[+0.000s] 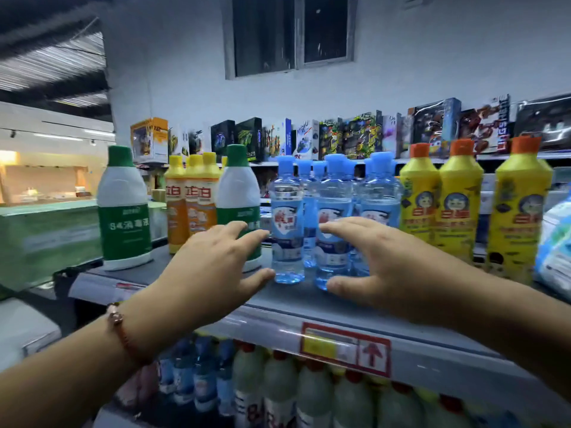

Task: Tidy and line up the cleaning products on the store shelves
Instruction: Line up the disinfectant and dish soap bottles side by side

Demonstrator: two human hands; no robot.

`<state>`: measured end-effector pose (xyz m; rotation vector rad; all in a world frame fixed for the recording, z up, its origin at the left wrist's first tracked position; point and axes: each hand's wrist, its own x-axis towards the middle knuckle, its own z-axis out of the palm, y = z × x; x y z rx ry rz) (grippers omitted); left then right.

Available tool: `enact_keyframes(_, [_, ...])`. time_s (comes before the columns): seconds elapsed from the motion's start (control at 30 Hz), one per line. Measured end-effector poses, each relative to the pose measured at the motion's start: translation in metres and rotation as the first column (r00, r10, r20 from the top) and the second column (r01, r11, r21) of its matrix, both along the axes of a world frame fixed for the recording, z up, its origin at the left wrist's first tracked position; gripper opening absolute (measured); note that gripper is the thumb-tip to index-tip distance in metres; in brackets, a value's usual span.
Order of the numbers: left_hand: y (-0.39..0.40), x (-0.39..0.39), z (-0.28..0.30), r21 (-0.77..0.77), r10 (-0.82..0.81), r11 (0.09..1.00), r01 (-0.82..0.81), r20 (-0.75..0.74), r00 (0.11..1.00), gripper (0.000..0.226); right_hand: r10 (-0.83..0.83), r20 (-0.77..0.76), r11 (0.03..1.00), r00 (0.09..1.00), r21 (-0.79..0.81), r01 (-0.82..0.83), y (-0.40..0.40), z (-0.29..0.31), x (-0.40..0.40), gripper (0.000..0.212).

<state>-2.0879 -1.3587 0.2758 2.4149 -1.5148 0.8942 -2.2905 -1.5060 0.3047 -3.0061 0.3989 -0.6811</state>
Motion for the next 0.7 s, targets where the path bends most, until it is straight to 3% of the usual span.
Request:
enact_keyframes(0.17, [0.025, 0.06, -0.008, -0.001, 0.054, 0.999, -0.054, -0.061, 0.997, 0.075, 0.025, 0.047, 1.0, 0.999, 0.002, -0.025, 0.037, 0.031, 0.093, 0.081])
enact_keyframes(0.4, [0.017, 0.108, -0.009, -0.041, -0.011, 0.999, 0.004, -0.158, 0.987, 0.072, -0.126, 0.175, 0.986, 0.977, 0.128, 0.104, 0.05, 0.077, 0.215, 0.082])
enact_keyframes(0.53, [0.008, 0.124, -0.011, -0.099, -0.075, 0.994, 0.055, -0.207, 0.975, 0.073, -0.257, 0.243, 0.947, 0.936, 0.255, 0.194, 0.041, 0.092, 0.25, 0.105])
enact_keyframes(0.7, [-0.006, 0.133, -0.016, -0.221, -0.196, 0.966, 0.138, -0.271, 0.942, 0.081, -0.391, 0.191, 0.861, 0.9, 0.422, 0.285, 0.026, 0.097, 0.259, 0.106])
